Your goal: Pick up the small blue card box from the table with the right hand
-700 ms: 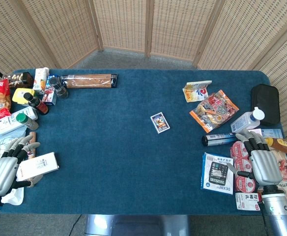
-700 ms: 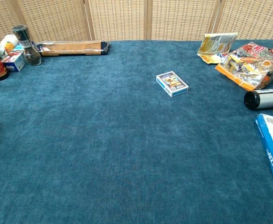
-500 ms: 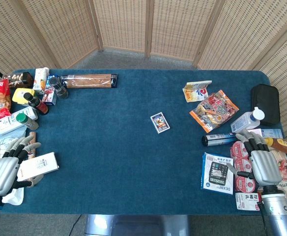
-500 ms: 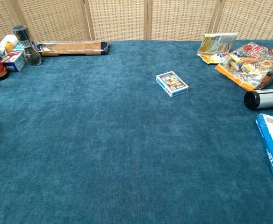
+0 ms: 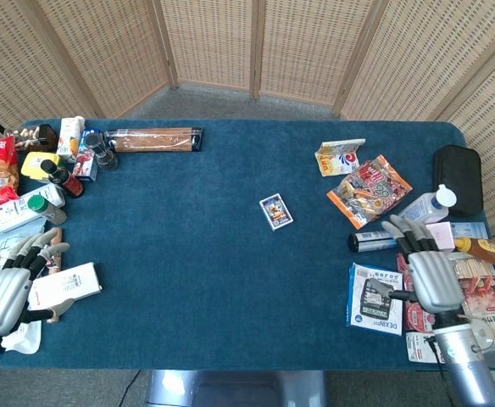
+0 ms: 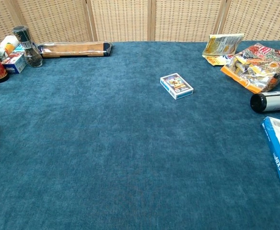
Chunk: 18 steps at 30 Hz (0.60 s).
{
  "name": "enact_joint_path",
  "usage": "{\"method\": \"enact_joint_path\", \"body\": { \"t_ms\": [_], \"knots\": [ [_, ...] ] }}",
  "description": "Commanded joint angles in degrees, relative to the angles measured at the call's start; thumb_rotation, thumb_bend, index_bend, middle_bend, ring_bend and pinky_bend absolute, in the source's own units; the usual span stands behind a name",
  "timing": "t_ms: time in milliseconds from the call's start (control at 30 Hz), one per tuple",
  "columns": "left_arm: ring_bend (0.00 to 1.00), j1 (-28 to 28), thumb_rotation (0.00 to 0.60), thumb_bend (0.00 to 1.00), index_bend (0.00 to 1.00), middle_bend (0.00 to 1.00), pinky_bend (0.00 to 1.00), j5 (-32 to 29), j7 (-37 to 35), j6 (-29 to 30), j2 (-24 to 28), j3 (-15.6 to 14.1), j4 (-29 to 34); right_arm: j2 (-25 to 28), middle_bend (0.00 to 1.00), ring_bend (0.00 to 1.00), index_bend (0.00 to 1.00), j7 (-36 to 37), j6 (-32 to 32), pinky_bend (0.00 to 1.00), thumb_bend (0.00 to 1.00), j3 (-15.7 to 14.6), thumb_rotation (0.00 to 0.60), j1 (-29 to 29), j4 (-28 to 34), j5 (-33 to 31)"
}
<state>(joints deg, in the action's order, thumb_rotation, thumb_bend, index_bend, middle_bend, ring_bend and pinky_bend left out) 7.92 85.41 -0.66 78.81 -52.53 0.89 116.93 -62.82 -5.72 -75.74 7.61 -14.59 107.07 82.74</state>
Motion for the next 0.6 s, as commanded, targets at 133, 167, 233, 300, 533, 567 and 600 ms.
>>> {"method": "enact_joint_path", "body": {
  "t_ms": [133,167,233,300,533,567,600],
  "knots": [
    [0.0,0.9,0.6,0.22,0.18,0.06,0.0,-0.9,-0.5,-1.3,-0.2,0.4,-0.8,-2.4,0.01,0.0,0.04,-4.2,6.5,0.0,0.23,4.0,0.48,-6.2,1.2,-5.0],
    [0.0,1.0,0.6,0.22,0.18,0.06,0.0,-1.1,-0.6,-1.5,-0.3,0.5,-1.0,-2.9,0.0,0.0,0.04,-5.0,7.8,0.0,0.23,4.8,0.477,-7.5,1.1,-6.7],
    [0.0,1.3,0.6,0.22,0.18,0.06,0.0,-1.4,-0.7,-1.7,-0.4,0.7,-1.2,-3.7,0.0,0.0,0.04,-6.5,9.6,0.0,0.22,5.9,0.473,-9.3,0.7,-9.0],
    [0.0,1.5,0.6,0.22,0.18,0.06,0.0,-1.7,-0.9,-1.9,-0.5,0.9,-1.3,-4.7,0.0,0.0,0.04,-8.0,11.2,0.0,0.23,7.1,0.473,-11.3,0.1,-11.6],
    [0.0,2.3,0.6,0.22,0.18,0.06,0.0,-2.7,-0.6,-2.6,-0.8,1.5,-1.6,-9.0,0.0,0.0,0.03,-13.2,15.1,0.0,0.22,9.7,0.471,-17.4,-3.0,-19.9],
    [0.0,2.4,0.6,0.22,0.18,0.06,0.0,-2.8,-0.5,-2.8,-0.9,1.5,-1.6,-9.9,0.0,0.0,0.03,-14.3,15.6,0.0,0.22,10.0,0.47,-18.5,-3.7,-21.1],
    [0.0,2.5,0.6,0.22,0.18,0.06,0.0,-2.9,-0.4,-2.9,-0.9,1.6,-1.6,-10.7,0.0,0.0,0.03,-15.0,15.8,0.0,0.22,10.1,0.47,-19.3,-4.2,-21.9]
  ]
}}
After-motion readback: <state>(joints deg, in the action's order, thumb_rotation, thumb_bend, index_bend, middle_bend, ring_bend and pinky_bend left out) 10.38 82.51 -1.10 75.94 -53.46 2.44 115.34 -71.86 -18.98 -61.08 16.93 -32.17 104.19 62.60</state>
